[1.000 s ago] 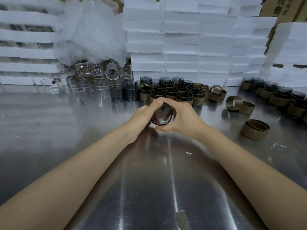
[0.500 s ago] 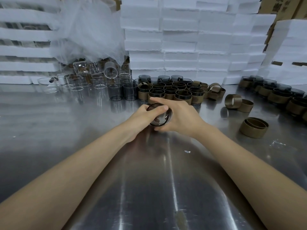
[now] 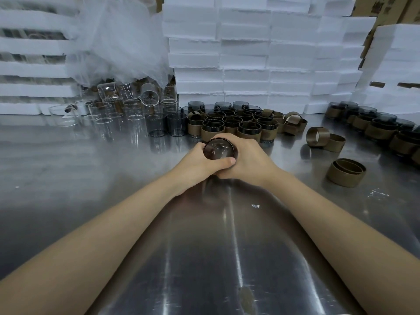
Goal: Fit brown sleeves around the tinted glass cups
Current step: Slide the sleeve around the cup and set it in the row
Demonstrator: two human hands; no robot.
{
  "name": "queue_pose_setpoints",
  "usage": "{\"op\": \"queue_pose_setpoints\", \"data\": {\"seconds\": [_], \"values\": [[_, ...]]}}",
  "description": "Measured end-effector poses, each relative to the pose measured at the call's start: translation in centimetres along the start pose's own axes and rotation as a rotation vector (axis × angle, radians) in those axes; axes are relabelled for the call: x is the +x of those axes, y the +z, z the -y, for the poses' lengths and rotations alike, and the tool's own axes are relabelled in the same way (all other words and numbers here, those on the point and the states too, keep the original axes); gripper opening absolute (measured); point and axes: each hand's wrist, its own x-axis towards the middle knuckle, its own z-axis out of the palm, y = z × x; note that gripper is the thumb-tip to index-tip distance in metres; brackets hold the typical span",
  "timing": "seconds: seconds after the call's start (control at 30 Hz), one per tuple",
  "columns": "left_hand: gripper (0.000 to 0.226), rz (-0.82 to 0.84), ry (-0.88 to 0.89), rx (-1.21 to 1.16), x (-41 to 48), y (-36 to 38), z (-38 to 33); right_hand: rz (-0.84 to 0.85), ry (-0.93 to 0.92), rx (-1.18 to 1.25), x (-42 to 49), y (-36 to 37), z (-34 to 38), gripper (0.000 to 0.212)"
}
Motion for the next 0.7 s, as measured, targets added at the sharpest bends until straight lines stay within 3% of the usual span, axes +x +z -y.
{"op": "queue_pose_setpoints", "data": {"seconds": [0.1, 0.3, 0.43, 0.7], "values": [[0.056, 0.017, 0.041, 0.021, 0.0, -0.1, 0.4, -0.013, -0.004, 0.097, 0.1, 0.1, -0.4, 0.069], [0.057, -0.09, 0.008, 0.043, 0.0, -0.1, 0.9, -0.059, 0.066, 0.226, 0.4, 0.1, -1.2, 0.07], [0.069, -0.103, 0.017, 0.033, -0.1, 0.0, 0.8, -0.081, 0.084, 0.306, 0.4, 0.2, -1.4, 0.065], [0.056, -0.066, 0.018, -0.176, -0.5, -0.5, 0.5, -0.085, 0.075, 0.418, 0.5, 0.0, -1.2, 0.056]]}}
